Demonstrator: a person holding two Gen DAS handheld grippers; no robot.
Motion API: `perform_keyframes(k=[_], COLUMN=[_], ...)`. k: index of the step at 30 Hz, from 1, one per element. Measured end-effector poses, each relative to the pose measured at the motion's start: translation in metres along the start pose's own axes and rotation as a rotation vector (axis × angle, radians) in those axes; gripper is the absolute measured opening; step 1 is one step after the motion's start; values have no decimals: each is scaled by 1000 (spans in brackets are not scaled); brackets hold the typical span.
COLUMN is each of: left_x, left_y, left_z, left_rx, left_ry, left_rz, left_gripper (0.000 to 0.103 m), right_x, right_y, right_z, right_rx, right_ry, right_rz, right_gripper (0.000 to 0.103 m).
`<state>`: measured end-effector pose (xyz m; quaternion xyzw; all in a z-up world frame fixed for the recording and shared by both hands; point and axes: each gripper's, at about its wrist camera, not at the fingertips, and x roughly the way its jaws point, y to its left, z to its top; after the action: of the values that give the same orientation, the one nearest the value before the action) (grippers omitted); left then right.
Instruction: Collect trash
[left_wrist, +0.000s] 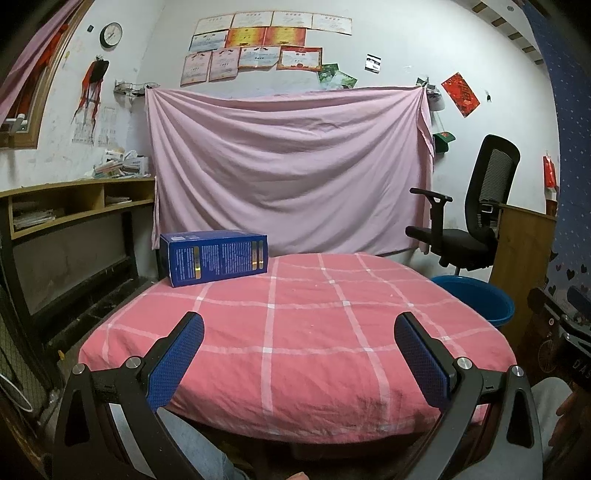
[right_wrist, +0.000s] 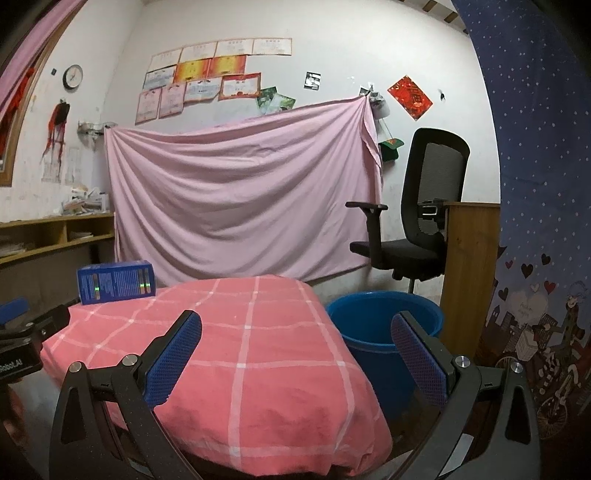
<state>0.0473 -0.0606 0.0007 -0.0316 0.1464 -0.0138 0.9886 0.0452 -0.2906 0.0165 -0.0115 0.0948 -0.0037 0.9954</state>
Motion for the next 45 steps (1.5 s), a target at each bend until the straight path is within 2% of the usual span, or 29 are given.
perform_keyframes(k=[45], left_x=[-2], left_y=[-2], left_z=[0], left_rx=[2], left_ry=[-1], left_rz=[6], left_gripper=[101], right_x=[2], right_y=[-2], right_z=[-3], right_rx=[2], right_ry=[7], right_rz=[4], right_gripper=[103])
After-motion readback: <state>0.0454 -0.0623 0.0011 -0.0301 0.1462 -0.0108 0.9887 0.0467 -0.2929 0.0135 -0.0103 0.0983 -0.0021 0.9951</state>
